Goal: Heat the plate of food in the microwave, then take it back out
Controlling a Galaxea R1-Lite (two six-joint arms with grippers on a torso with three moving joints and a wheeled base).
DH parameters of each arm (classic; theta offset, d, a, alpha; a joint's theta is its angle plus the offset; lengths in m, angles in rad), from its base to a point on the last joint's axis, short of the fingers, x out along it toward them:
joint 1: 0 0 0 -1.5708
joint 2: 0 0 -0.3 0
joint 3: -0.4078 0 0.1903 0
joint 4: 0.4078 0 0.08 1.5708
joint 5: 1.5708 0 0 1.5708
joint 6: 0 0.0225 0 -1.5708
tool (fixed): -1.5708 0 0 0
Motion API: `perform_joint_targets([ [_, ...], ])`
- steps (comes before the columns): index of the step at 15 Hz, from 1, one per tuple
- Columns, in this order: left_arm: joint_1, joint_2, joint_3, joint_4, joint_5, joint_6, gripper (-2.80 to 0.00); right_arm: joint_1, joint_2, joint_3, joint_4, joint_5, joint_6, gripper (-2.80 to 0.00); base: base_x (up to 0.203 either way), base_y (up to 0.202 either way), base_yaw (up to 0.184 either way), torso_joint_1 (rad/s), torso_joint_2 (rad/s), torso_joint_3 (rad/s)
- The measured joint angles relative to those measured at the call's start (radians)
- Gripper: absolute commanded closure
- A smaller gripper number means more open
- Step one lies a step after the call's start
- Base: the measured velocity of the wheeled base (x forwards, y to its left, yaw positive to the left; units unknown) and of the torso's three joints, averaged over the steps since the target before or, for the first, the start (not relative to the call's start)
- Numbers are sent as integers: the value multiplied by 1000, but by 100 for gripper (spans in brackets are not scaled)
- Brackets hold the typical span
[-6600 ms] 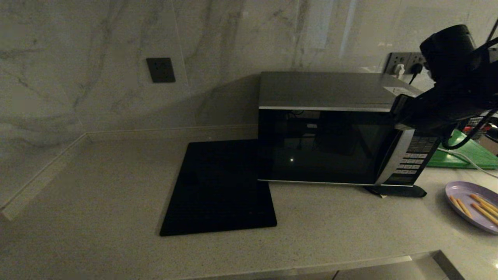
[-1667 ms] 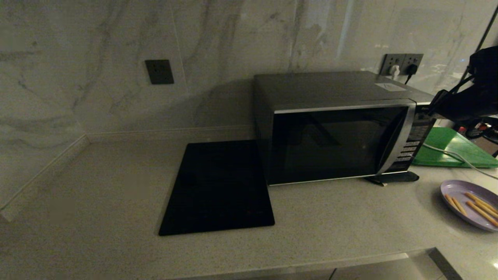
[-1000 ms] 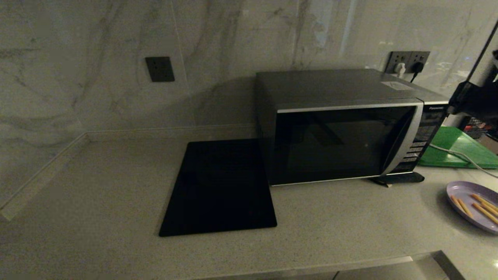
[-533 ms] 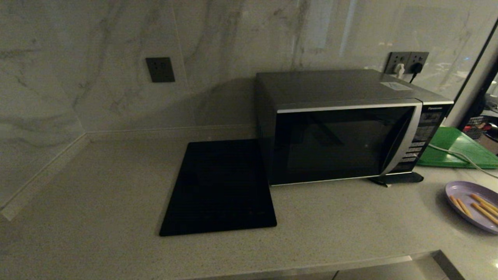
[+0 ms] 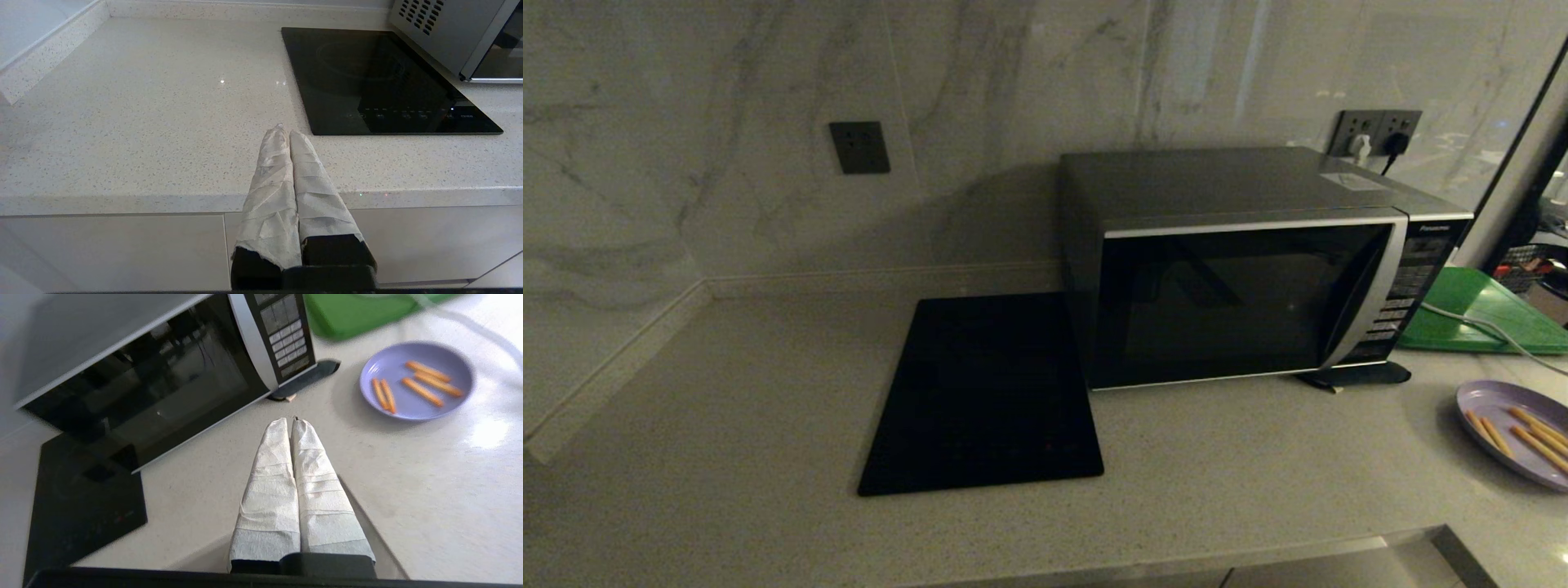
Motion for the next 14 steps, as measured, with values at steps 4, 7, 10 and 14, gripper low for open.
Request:
perform_joint_targets([
  [4, 0, 0, 0, 0, 0, 0, 0, 90, -255, 88, 57, -68, -65, 0, 0, 0, 0, 0, 0, 0],
  [7, 0, 0, 0, 0, 0, 0, 0, 134, -389, 154, 93, -85, -90, 0, 0, 0, 0, 0, 0, 0],
  [10, 0, 0, 0, 0, 0, -1, 0, 143, -499, 203, 98, -90, -107, 0, 0, 0, 0, 0, 0, 0],
  [14, 0, 0, 0, 0, 0, 0, 0, 145, -660, 255, 105, -66, -172, 0, 0, 0, 0, 0, 0, 0],
])
